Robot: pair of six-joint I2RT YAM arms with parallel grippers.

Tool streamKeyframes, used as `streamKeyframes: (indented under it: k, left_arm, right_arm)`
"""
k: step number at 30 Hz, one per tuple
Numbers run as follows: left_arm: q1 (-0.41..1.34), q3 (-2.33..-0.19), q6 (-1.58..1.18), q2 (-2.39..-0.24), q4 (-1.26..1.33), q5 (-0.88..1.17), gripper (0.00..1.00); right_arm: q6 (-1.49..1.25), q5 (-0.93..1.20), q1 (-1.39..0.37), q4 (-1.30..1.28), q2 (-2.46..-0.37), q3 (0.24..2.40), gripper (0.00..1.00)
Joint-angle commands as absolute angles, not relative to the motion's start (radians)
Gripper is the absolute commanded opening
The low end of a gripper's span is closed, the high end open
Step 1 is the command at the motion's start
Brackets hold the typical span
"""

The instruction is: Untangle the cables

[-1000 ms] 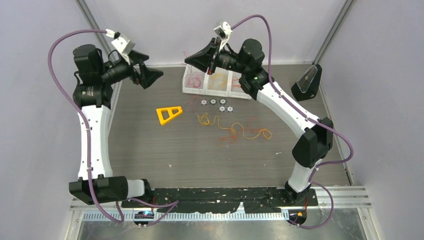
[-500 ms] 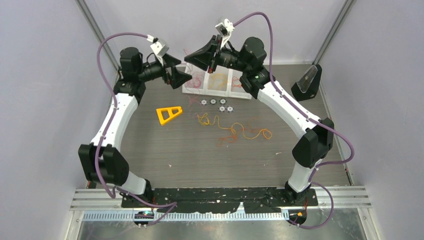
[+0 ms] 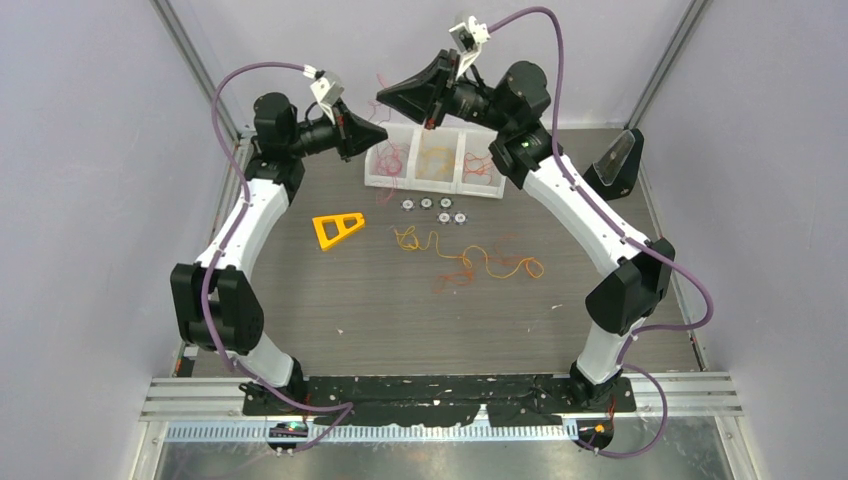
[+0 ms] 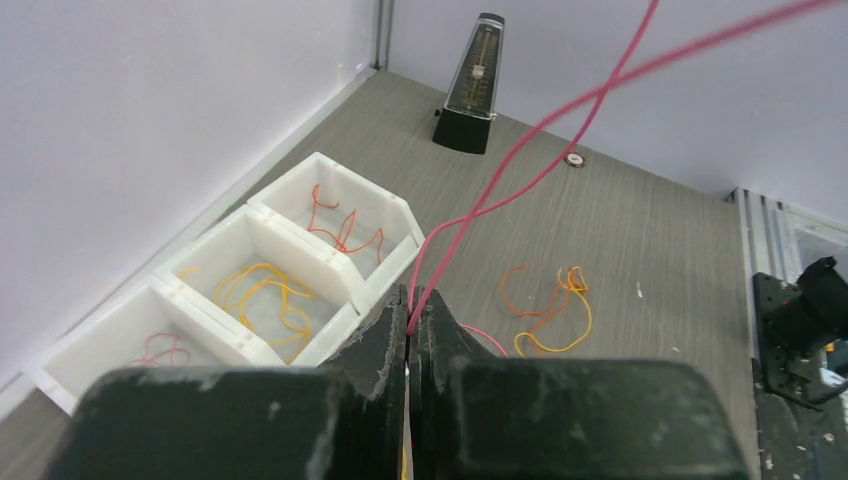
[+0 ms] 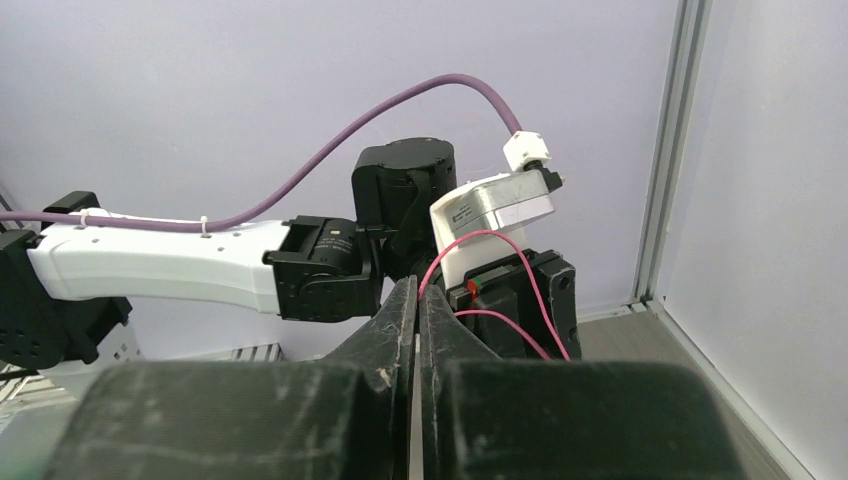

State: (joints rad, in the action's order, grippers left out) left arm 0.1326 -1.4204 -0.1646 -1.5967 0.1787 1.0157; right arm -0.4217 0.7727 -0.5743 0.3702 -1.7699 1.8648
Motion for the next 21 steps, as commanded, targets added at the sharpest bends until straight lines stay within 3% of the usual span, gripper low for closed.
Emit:
streamKeyframes:
  k: [1, 8, 13, 21]
  left_arm:
    - [0.122, -1.447, -0.234, -1.568, 0.282, 1.038, 0.00]
    - [0.051, -1.512, -0.505, -1.565, 0.448, 0.982, 0.00]
    - [0.071, -1.618, -0.715, -1.622, 0.575, 0.941, 0.00]
    - [0.116, -1.769, -0.752, -1.733, 0.553, 0.854, 0.00]
  right_arm:
    - [-0.462, 0.770, -0.507, 0.389, -1.755, 1.884, 0.05]
    - [-0.297, 0.768, -0.364, 0.233, -1.687, 1.677, 0.05]
    - [-0.258, 0.770, -0.399, 0.176, -1.725, 1.534, 0.05]
    - [-0.279, 0.809, -0.557, 0.186, -1.877, 1.642, 0.05]
